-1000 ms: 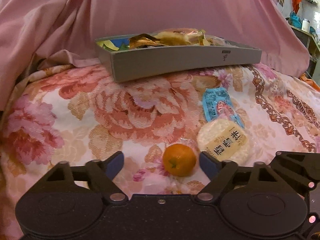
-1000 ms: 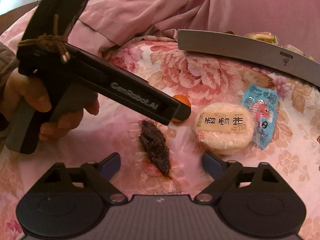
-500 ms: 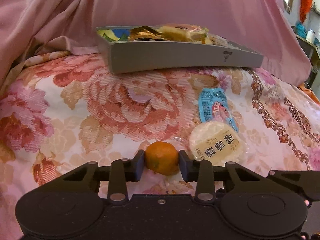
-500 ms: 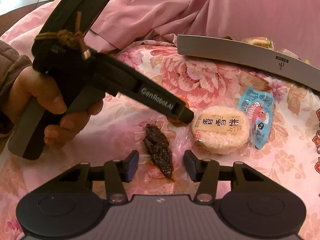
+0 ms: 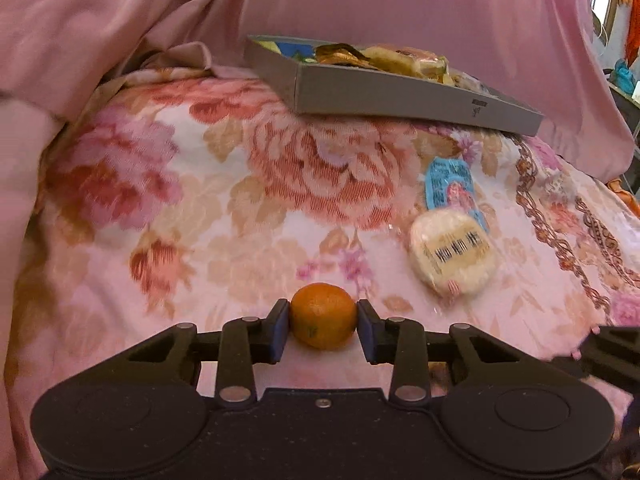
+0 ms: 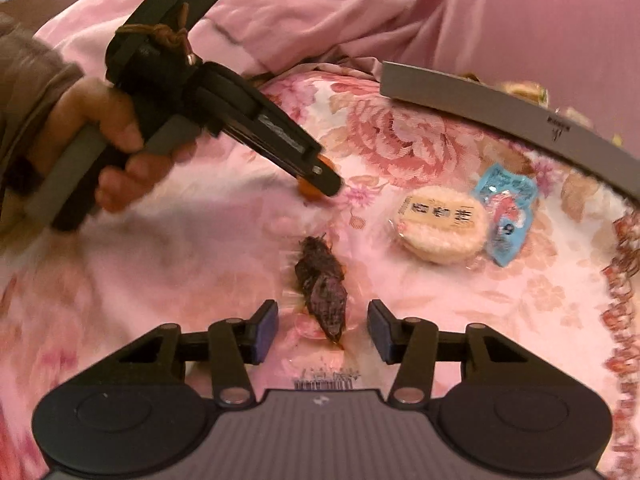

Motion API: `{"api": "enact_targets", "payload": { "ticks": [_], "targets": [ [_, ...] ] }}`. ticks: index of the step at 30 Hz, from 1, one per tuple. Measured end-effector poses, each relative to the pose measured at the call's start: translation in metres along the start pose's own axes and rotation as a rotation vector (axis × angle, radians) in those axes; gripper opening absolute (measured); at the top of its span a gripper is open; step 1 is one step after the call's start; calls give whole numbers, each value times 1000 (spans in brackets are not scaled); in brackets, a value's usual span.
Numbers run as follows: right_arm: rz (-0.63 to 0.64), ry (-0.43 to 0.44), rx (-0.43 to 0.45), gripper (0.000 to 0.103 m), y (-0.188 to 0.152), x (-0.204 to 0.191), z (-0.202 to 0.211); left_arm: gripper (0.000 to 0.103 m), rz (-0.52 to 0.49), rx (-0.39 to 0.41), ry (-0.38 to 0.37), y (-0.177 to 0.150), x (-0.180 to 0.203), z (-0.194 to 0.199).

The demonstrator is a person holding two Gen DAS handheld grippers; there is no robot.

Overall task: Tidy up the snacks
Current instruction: 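Grasp the mandarin orange with the left gripper while the right gripper grasps the dark meat strip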

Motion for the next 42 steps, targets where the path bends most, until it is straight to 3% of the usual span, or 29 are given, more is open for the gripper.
{"api": "enact_targets", "payload": {
  "ticks": [6,13,15,17,22,42],
  "targets": [
    [-44,2,-4,57,-3,4,5,38,-27,-5,5,-14,2,6],
    [-57,-4,13,68,3,7,-13,38,-36,-4,12,-16,3,5],
    [-109,1,14,66,6,10,-19,38,-45,-3,12,-16,4,5],
    [-133,-4,19,57,6,12,-20,38,-54,-1,15,-18,4,6],
    [-108,-25,25,50,3,4,-15,38,-61,4,16,-21,7,8],
    [108,-216,-8,49,5,-5,9,37,-82,-8,-57,-32,35,24]
  ]
}}
Point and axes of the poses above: each gripper's, at about its wrist camera, not at the fingertips, and z roughly against the way its jaws point, x to its right, y to its top, the point moved 4 cm from there along -z, roughly the way its jaws point, and after that the axes turned 15 degrees about z, right-handed, at the moved point
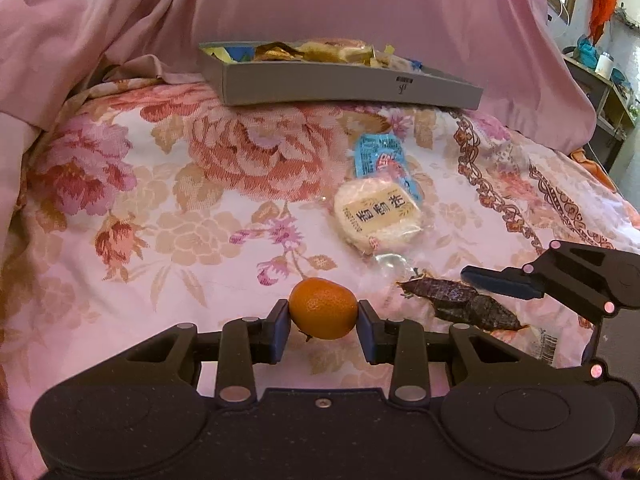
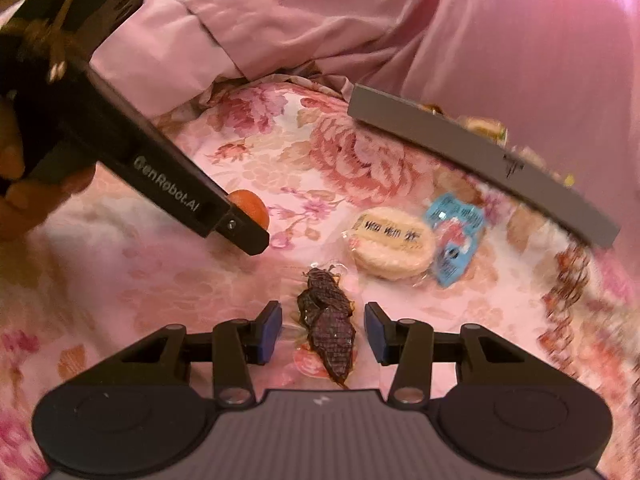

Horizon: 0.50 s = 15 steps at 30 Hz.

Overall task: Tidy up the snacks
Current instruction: 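Carry the orange and meat strip into the grey tray and release both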

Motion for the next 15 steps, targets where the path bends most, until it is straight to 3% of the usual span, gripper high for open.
{"api": "enact_targets", "payload": {
  "ticks": [5,15],
  "targets": [
    [86,-66,17,49,2,-4,8,38,17,19,4,7,0,5],
    [95,-148,62,50,18,15,21,37,38,79,15,36,7,19]
  ]
}}
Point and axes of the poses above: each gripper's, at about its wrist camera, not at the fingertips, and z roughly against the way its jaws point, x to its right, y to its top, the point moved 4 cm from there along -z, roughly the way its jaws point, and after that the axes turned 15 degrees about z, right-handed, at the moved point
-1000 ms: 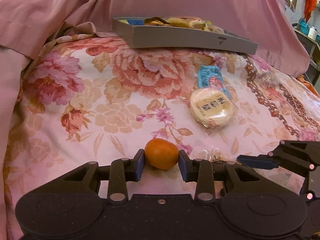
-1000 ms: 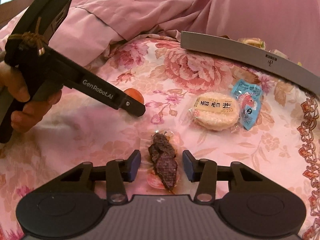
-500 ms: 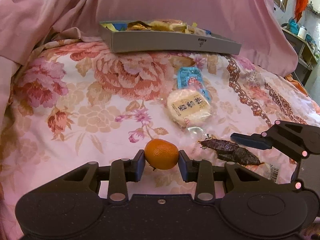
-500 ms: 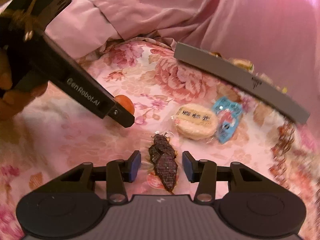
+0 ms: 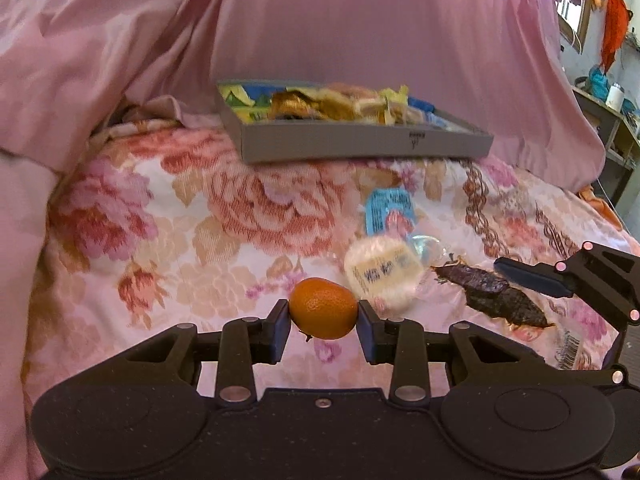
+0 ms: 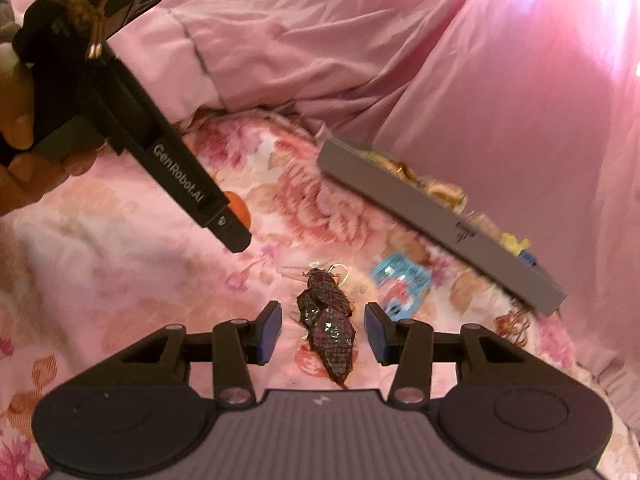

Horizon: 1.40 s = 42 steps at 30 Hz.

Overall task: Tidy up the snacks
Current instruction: 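Carry the orange and meat strip into the grey tray and release both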

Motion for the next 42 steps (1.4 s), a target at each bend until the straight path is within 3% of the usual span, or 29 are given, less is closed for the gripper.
{"api": "enact_targets", "payload": {
  "ticks": [12,16,22,32,42],
  "targets": [
    [205,-95,87,50,45,59,1,38,-34,72,26,83,32,12],
    [292,-103,99,50,67,92,-4,38,24,106,46,124,38,8],
    [304,-133,100,50,98,151,-13,38,61,179,98,180,52,-8],
    [185,-268,147,50,94,205,-53,38,113,211,193,218,62,-64],
    [-48,-286,103,50,48,226,-125,38,213,169,239,202,39,-122]
  ]
}}
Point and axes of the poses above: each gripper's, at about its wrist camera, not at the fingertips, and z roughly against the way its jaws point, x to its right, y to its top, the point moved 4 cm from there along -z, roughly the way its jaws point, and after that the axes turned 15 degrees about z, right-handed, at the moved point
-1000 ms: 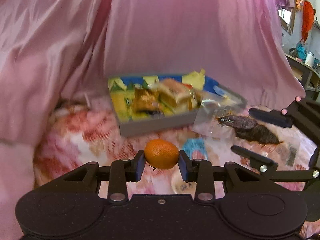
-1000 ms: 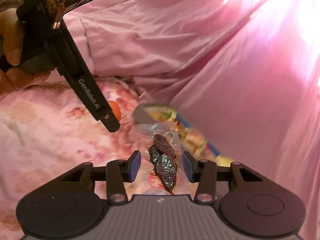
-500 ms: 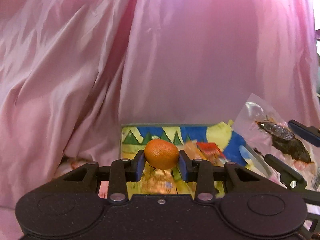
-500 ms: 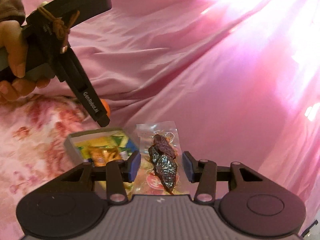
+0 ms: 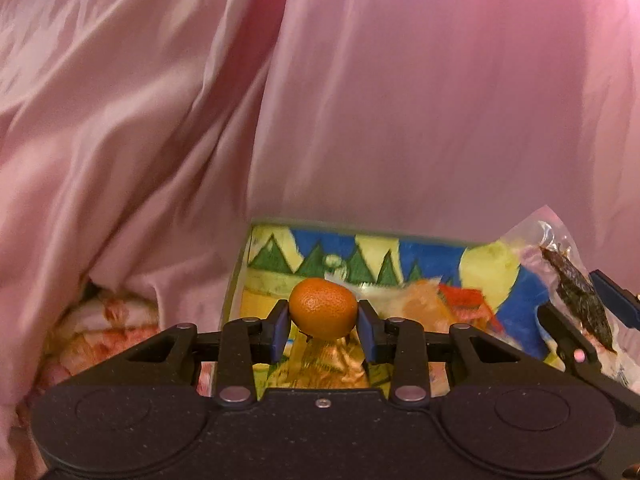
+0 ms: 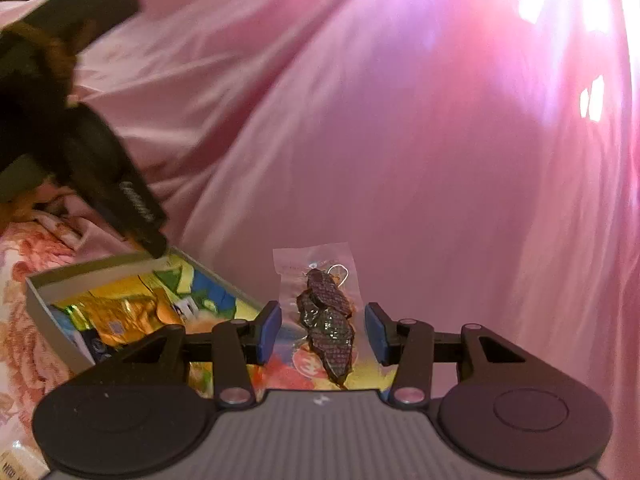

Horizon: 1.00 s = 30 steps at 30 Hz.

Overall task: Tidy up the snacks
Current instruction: 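Carry the orange and meat strip into the grey tray and release both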

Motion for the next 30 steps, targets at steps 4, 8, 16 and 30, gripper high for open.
{"api": "enact_targets", "payload": {
  "ticks": [4,8,16,30],
  "targets": [
    [-71,13,-38,50,-20,-4,-22,38,-23,-14,11,-8,-1,-11],
    [-107,32,-67,50,-34,-10,-34,38,-56,-15,8,-13,4,-18],
    [-153,77,-91,51,-47,-19,-44,38,-83,-25,14,-20,14,-23],
    [-222,136,-121,52,-49,-19,-48,47,-61,-13,37,-23,15,-21]
  ]
}}
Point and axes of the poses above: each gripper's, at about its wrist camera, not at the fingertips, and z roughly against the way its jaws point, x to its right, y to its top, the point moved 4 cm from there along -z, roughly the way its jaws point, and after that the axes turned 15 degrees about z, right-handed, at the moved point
